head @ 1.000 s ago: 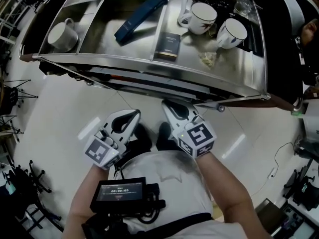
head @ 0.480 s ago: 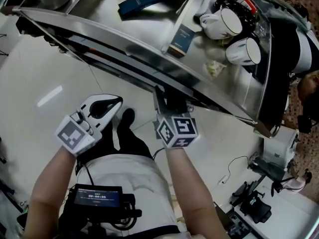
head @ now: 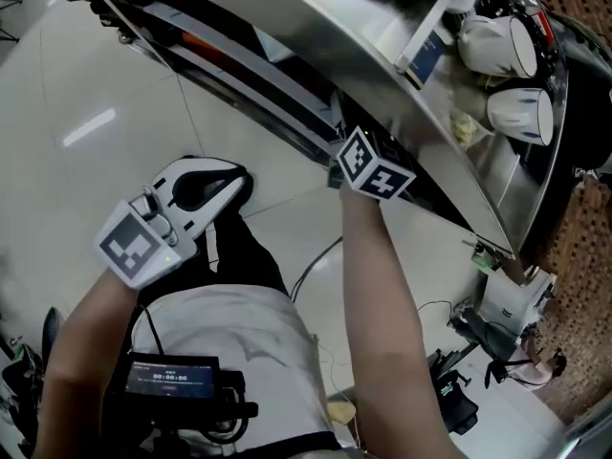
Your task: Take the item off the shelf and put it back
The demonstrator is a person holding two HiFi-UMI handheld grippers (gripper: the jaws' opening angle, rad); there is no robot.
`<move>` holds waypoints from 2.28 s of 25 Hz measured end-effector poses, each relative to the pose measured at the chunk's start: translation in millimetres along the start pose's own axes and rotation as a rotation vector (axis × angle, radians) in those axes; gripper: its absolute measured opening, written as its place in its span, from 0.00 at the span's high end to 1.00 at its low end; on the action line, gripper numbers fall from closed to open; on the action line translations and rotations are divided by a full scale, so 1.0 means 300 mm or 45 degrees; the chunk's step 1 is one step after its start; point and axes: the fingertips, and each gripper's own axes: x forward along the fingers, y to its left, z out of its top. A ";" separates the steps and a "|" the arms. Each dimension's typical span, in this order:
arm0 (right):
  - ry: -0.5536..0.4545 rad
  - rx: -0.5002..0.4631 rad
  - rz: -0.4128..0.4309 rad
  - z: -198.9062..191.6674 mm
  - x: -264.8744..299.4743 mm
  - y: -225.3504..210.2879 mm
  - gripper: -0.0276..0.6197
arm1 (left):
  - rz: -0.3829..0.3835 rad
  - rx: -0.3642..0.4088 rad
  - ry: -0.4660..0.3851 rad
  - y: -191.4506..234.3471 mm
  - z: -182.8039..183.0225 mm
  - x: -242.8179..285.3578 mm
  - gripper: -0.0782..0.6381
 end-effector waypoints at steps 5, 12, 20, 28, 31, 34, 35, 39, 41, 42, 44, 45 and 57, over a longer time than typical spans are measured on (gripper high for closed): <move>0.000 -0.024 0.010 0.042 0.113 0.015 0.41 | 0.054 -0.015 -0.006 0.047 -0.029 -0.048 0.89; 0.013 -0.110 0.037 0.046 0.125 0.065 0.51 | 0.060 -0.031 0.004 0.082 -0.033 -0.078 0.89; -0.005 -0.127 0.146 0.013 -0.037 0.138 0.51 | 0.010 0.011 0.012 0.062 0.027 -0.056 0.89; -0.036 -0.194 0.335 0.016 -0.221 0.322 0.51 | 0.002 0.066 0.037 0.046 0.099 -0.116 0.89; -0.060 -0.219 0.418 0.031 -0.268 0.423 0.51 | 0.024 0.088 0.041 0.058 0.125 -0.155 0.89; -0.090 -0.253 0.497 0.057 -0.309 0.524 0.51 | 0.051 0.119 0.026 0.071 0.169 -0.193 0.89; -0.100 -0.261 0.522 0.070 -0.322 0.555 0.51 | 0.059 0.131 0.018 0.075 0.185 -0.207 0.89; -0.124 -0.278 0.626 0.124 -0.388 0.675 0.51 | 0.086 0.155 -0.009 0.084 0.242 -0.267 0.89; -0.133 -0.284 0.677 0.154 -0.420 0.726 0.51 | 0.099 0.161 -0.017 0.092 0.267 -0.299 0.89; -0.141 -0.286 0.699 0.172 -0.435 0.747 0.51 | 0.107 0.173 -0.024 0.100 0.280 -0.313 0.89; -0.163 -0.296 0.737 0.212 -0.467 0.781 0.51 | 0.125 0.210 -0.040 0.119 0.307 -0.338 0.89; -0.175 -0.304 0.754 0.233 -0.484 0.796 0.51 | 0.124 0.221 -0.036 0.118 0.323 -0.346 0.89; -0.258 -0.394 1.004 0.490 -0.678 0.946 0.51 | -0.008 0.374 -0.027 0.033 0.612 -0.360 0.89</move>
